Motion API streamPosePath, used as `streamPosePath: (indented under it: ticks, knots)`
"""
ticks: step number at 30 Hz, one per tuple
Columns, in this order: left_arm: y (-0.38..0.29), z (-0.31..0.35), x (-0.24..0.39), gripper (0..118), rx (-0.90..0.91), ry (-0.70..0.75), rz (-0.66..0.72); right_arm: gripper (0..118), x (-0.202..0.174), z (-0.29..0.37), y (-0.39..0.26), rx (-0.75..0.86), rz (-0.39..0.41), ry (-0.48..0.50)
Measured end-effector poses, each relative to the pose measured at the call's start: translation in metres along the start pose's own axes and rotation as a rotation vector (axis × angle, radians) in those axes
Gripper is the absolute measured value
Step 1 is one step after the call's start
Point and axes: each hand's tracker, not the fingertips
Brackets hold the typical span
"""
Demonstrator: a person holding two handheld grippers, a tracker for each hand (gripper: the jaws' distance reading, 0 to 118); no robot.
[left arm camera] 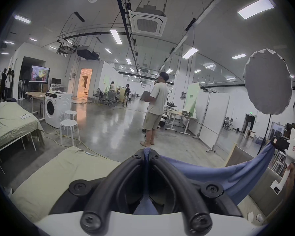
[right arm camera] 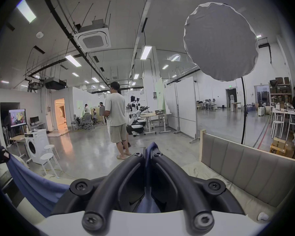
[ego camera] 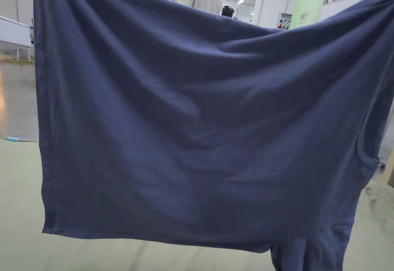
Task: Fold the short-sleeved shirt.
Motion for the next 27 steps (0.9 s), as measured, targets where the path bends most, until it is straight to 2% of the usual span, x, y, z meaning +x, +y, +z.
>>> streamPosePath:
  ticks: [9,14,19,23,27]
  knots:
    - [-0.003,-0.049,-0.003,4,0.011,0.008,0.023,6,-0.012,-0.050,0.000,0.031,0.002,-0.011]
    - [-0.032,-0.069,-0.005,4,-0.035,0.015,0.010,6,-0.010,-0.056,-0.022,0.009,-0.029,0.029]
    - [-0.088,-0.082,-0.017,4,-0.162,-0.030,0.087,6,-0.001,-0.057,-0.074,-0.102,0.000,0.068]
    - [-0.132,-0.081,-0.022,4,-0.248,-0.044,0.063,6,0.009,-0.044,-0.115,-0.173,0.023,0.087]
    - [-0.179,-0.067,-0.032,4,-0.319,-0.113,0.150,6,0.022,-0.027,-0.156,-0.280,0.000,0.111]
